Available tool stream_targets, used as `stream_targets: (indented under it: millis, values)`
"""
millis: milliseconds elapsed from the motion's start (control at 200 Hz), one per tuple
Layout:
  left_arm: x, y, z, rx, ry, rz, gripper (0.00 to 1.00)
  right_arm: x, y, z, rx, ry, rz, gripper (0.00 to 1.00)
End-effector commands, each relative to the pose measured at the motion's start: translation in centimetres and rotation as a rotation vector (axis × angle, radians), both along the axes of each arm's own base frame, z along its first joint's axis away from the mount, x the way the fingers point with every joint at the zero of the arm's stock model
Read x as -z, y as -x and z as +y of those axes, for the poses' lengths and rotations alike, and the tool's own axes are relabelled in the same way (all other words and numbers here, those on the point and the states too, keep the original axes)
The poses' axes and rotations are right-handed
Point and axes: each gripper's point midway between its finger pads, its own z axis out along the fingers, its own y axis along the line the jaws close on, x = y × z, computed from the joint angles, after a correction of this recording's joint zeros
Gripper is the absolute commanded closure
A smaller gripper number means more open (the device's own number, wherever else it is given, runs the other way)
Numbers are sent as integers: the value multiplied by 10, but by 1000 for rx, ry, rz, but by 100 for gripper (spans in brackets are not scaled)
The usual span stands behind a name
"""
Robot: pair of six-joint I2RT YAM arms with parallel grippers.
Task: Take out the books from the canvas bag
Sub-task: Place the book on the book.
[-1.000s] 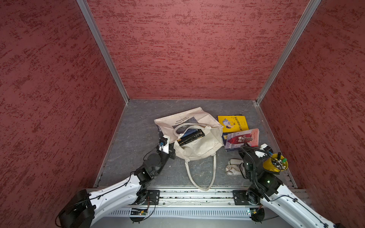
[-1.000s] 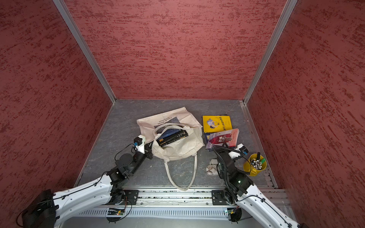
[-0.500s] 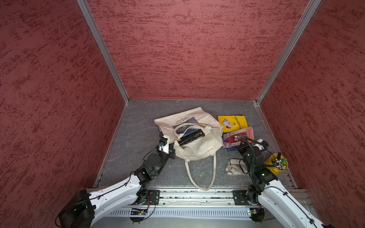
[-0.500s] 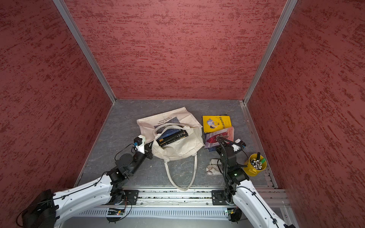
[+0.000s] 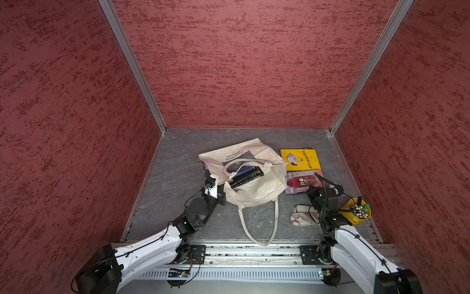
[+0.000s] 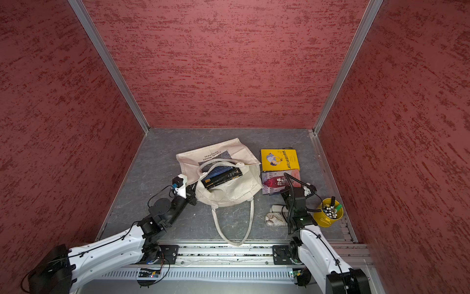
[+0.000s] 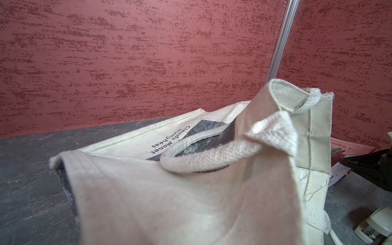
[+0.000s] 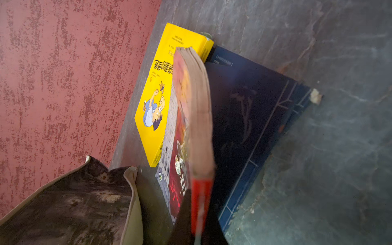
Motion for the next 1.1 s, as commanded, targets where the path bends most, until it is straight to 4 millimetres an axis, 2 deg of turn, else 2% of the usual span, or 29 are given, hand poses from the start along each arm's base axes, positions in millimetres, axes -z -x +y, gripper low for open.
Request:
stream_targets:
  millis: [0, 210, 486, 676, 741, 827, 897, 977, 1092]
  values:
    - [-29, 0, 2, -6, 76, -73, 100, -1, -4, -4, 9, -37, -21, 100]
    - [-29, 0, 1, -4, 76, -72, 100, 13, -2, -18, 49, -51, 18, 100]
    - [-29, 1, 1, -3, 75, -73, 100, 24, -14, -14, -28, -56, 86, 100]
    - [-28, 0, 1, -6, 75, -72, 100, 30, -14, -24, -7, -31, 120, 100]
    - [-28, 0, 1, -5, 74, -70, 100, 32, -15, -28, -4, -25, 131, 93]
    - [-28, 0, 0, -4, 73, -70, 100, 36, -15, -32, -1, -22, 150, 77]
    - [-28, 0, 1, -4, 73, -72, 100, 38, -15, -32, -15, -33, 151, 72]
    - [-28, 0, 1, -5, 74, -71, 100, 34, -16, -32, -26, -26, 145, 62]
    - [-28, 0, 1, -4, 74, -72, 100, 25, -14, -38, -11, 8, 146, 35]
